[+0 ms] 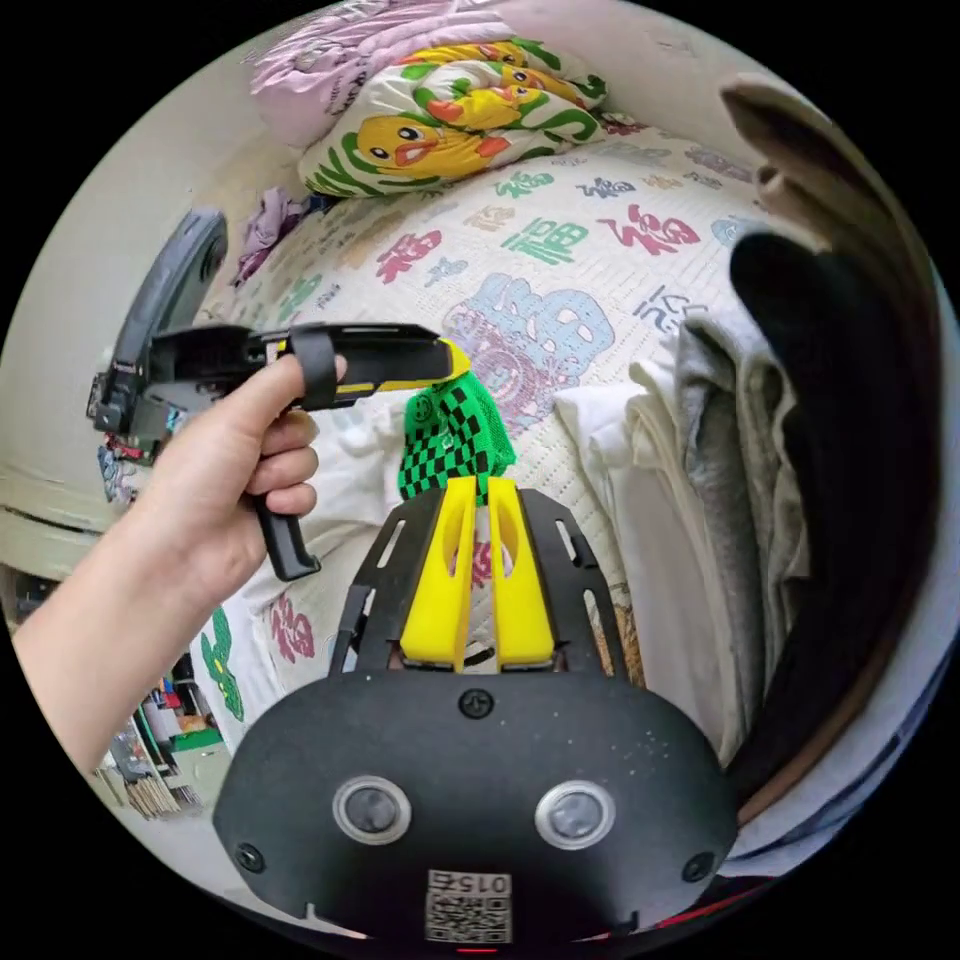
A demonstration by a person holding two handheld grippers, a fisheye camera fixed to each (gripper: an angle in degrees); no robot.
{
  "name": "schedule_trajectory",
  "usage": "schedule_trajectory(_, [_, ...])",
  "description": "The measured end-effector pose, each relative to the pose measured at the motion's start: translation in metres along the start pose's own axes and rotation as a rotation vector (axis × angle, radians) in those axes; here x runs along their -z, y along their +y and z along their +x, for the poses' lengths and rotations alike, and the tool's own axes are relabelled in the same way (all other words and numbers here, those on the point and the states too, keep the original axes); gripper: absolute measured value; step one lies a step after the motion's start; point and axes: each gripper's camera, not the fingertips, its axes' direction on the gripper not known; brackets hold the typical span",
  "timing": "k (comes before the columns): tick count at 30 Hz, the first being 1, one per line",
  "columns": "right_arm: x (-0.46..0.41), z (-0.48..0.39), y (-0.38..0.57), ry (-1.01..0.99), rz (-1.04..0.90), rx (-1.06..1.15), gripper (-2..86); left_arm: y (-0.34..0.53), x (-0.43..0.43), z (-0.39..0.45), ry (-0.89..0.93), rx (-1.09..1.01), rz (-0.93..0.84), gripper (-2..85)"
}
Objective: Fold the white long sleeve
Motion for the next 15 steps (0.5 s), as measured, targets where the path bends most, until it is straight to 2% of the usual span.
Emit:
schedule_trajectory(3, [0.035, -0.032, 0.043, -0.052, 0.067, 0.166, 1.1, 0.058, 0.068, -0.032, 0.114, 0.005, 0.171, 0.9])
schedule_trajectory(7, [0.077, -0.094, 0.113, -0.179, 0.118, 0.392, 0.9, 0.159, 0.159, -0.068, 0.168, 0.014, 0.338, 0.7])
schedule_trajectory(11, [0.088, -0.198, 0.225, -0.327, 0.065, 0.675, 0.9, 0.303, 0.254, -0.11, 0.094, 0.137, 0.458, 0.6])
schedule_trajectory(15, [0.051, -0.293, 0.359, -0.466, -0.081, 0.905, 0.9, 0.456, 0.316, -0.153, -0.032, 0.32, 0.512, 0.6])
